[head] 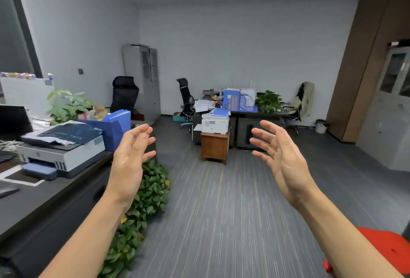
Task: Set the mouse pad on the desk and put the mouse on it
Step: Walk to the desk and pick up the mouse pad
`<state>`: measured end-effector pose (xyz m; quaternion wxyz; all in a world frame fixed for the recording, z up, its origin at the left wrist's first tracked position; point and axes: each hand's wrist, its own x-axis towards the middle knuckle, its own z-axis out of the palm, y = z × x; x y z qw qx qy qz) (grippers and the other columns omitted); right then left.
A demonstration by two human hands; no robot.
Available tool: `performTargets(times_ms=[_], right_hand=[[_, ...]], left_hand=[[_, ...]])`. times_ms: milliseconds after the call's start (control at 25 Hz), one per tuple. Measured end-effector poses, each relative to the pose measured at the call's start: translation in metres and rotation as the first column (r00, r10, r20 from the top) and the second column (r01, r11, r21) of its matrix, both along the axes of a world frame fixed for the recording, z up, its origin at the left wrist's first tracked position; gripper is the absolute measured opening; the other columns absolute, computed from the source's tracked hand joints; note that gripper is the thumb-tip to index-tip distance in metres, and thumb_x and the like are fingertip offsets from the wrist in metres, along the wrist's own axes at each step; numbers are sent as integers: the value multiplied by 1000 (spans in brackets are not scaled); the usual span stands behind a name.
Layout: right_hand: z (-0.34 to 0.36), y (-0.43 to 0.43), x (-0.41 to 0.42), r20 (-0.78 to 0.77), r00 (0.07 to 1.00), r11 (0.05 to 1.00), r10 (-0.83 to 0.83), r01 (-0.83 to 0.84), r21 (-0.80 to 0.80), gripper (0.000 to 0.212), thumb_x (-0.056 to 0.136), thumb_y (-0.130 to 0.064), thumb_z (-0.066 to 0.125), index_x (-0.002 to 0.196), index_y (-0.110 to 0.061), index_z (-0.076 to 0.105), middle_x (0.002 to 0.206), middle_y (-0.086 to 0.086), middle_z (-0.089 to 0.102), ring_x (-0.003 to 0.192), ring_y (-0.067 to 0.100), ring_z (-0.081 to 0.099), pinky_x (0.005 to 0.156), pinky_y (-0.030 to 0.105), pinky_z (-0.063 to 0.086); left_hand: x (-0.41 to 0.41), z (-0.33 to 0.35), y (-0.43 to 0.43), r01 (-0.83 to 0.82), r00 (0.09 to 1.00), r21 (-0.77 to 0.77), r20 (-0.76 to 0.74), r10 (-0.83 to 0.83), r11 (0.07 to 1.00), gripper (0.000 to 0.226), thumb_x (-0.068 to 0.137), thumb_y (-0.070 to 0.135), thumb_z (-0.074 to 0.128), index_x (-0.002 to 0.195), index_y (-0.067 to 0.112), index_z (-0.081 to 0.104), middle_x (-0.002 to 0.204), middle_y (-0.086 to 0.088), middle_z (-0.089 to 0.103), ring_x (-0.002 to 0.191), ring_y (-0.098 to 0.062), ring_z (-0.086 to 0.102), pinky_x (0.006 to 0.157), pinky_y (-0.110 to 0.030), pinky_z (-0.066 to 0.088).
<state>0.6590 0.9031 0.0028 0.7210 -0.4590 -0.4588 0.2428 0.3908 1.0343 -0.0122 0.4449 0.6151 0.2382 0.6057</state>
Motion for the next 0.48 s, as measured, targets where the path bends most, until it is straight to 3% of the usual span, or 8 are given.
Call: performTargets(times_ms=[160, 320, 480], right_hand=[[-12, 162, 34, -15, 1000, 1000, -25, 25, -16, 54, 84, -65, 50, 126, -32, 62, 129, 3, 67, 120, 20, 64, 109, 48, 44], [-2, 314, 64, -18, 1000, 1000, -18, 18, -26, 79, 64, -80, 60, 127, -33, 62, 129, 2, 68, 121, 18, 65, 107, 44, 46], [-2, 452, 109, -12, 1000, 1000, -9, 9, -24, 83, 63, -81, 60, 131, -32, 59, 131, 2, 67, 123, 17, 63, 110, 45, 44]], left_hand=[[36, -17, 159, 9, 1000, -6, 25, -8, 1000, 55, 79, 60, 52, 124, 29, 59, 138, -2, 60, 124, -17, 60, 98, -41, 51], [70, -11, 309, 16, 999, -8, 49, -16, 1000, 50, 83, 58, 51, 124, 31, 59, 138, 0, 60, 125, -15, 60, 97, -39, 50], [115, -14, 447, 32, 999, -36, 18, -32, 999, 56, 83, 58, 52, 128, 27, 59, 138, 0, 60, 125, -16, 60, 99, -42, 50]])
